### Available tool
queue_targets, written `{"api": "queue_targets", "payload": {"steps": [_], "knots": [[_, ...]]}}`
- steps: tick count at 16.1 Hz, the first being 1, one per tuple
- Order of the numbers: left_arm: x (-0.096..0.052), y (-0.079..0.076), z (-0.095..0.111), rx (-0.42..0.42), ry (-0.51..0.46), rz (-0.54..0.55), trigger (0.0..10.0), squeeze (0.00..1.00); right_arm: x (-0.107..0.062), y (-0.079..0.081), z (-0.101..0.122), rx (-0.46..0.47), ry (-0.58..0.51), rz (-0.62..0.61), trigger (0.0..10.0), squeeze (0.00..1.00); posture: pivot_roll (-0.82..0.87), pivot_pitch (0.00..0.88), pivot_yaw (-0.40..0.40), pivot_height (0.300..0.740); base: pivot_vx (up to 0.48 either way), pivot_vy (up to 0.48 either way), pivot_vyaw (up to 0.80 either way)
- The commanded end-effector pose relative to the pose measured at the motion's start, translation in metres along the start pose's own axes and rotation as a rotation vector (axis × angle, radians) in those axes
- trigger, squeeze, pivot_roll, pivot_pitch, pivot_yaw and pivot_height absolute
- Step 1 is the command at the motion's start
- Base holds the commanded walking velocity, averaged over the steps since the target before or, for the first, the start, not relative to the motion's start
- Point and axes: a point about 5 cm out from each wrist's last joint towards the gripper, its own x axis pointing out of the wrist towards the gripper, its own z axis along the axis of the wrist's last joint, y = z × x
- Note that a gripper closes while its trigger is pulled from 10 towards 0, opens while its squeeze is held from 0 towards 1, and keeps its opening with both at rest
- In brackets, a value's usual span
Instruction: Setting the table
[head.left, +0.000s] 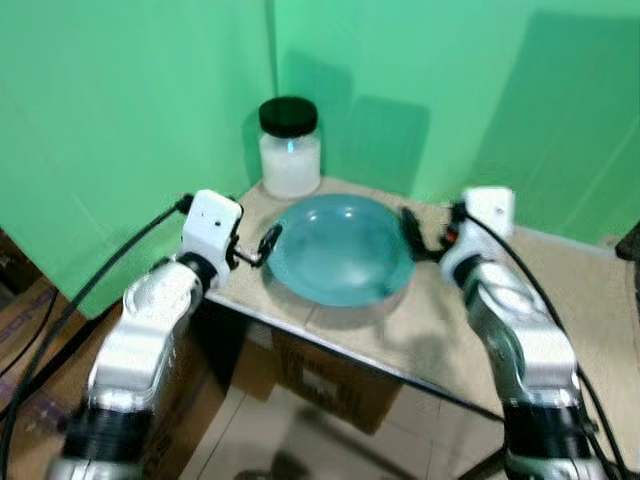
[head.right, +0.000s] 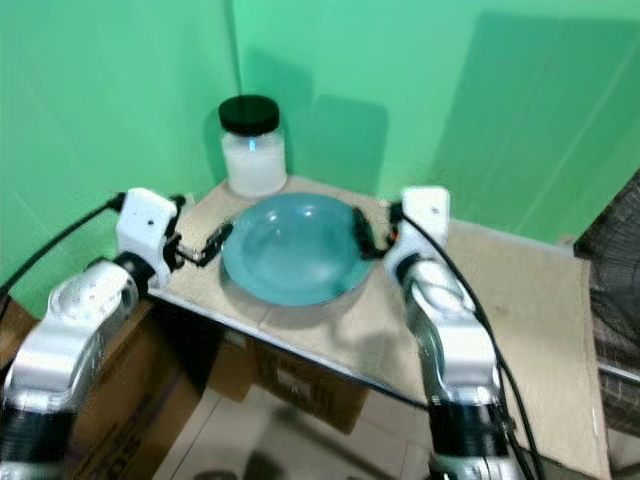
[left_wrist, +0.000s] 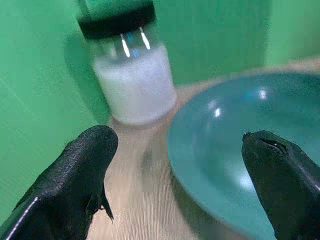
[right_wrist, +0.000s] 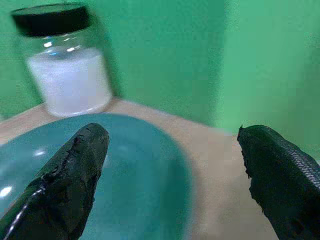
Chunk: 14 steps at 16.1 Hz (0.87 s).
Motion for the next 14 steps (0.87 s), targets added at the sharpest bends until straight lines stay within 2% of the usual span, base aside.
{"api": "queue_targets", "payload": {"steps": [1, 4, 6, 8, 12, 14], "knots": [[0.005, -0.005, -0.004, 0.022, 0.01, -0.073, 10.0, 0.0, 0.001, -0.007, -0.003, 0.055, 0.022, -0.009, 10.0, 0.0, 0.1, 0.0, -0.002, 0.74, 0.0, 0.0, 0.0], [0.019, -0.004, -0.018, 0.026, 0.04, -0.137, 10.0, 0.0, 0.007, -0.01, -0.001, 0.109, 0.034, 0.0, 10.0, 0.0, 0.09, 0.0, -0.003, 0.74, 0.0, 0.0, 0.0], [0.029, -0.004, -0.032, 0.019, 0.06, -0.144, 10.0, 0.0, 0.01, -0.013, 0.001, 0.097, 0.045, 0.008, 10.0, 0.0, 0.09, 0.0, -0.011, 0.74, 0.0, 0.0, 0.0], [0.034, -0.005, -0.043, 0.021, 0.096, -0.152, 10.0, 0.0, 0.014, -0.015, 0.0, 0.098, 0.057, 0.006, 10.0, 0.0, 0.09, 0.0, -0.014, 0.74, 0.0, 0.0, 0.0], [0.032, -0.006, -0.066, 0.067, 0.187, -0.182, 10.0, 0.0, 0.019, -0.017, -0.003, 0.115, 0.131, 0.011, 10.0, 0.0, 0.09, 0.0, -0.022, 0.74, 0.0, 0.0, 0.0], [0.031, -0.008, -0.07, 0.078, 0.189, -0.201, 10.0, 0.0, 0.021, -0.023, -0.007, 0.131, 0.191, -0.002, 10.0, 0.0, 0.09, 0.0, -0.026, 0.74, 0.0, 0.0, 0.0]]}}
